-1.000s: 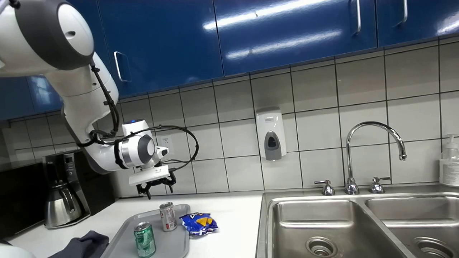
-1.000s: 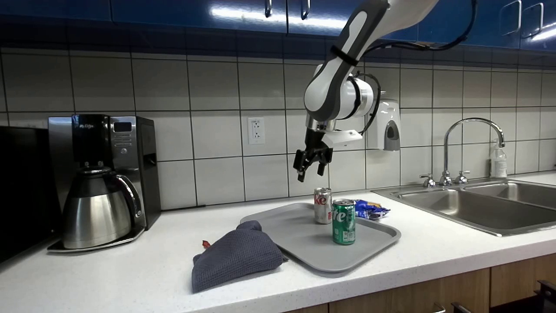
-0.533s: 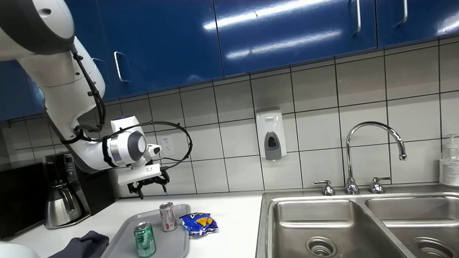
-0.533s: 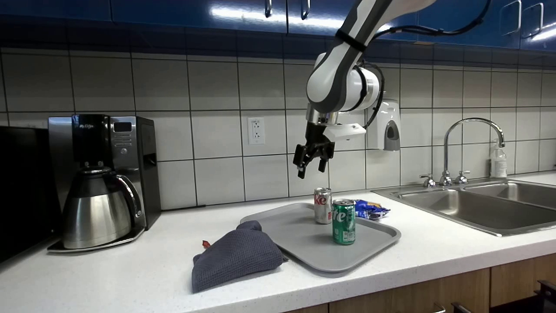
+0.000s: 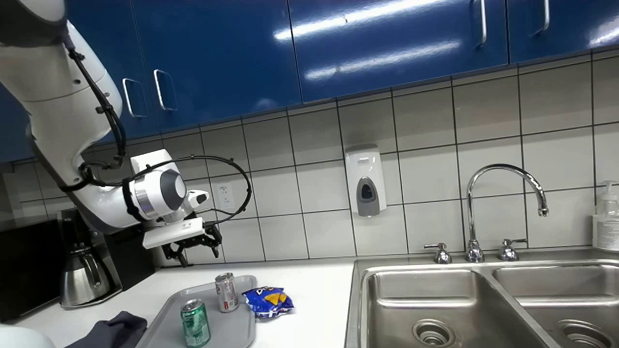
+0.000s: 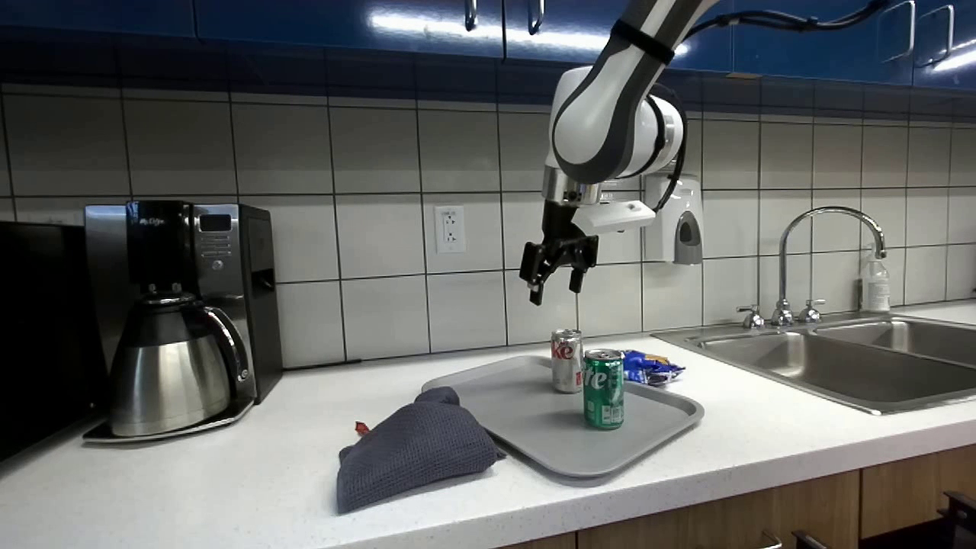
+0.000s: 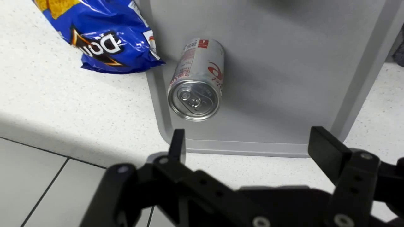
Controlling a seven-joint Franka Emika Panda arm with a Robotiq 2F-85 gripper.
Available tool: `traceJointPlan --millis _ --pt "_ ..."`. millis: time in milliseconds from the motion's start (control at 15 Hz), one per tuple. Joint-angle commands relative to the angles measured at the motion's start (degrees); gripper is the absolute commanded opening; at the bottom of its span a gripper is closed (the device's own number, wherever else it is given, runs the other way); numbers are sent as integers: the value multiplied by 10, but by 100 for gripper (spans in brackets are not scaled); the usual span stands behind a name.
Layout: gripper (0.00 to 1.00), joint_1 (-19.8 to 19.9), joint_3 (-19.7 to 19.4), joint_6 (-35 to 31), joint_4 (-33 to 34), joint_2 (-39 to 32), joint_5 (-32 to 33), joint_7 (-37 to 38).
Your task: Put the green and gray cans on the tray
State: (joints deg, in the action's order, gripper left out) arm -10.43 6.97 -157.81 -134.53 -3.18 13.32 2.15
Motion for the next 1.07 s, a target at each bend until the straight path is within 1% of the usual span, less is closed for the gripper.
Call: traceJointPlan --millis 0,400,467,1000 --pt "100 -3 5 40 -29 46 37 65" --pt "100 -2 23 75 -50 75 41 119" --pt "100 3 19 52 -33 46 25 83" --pt "100 3 20 53 -34 44 24 85"
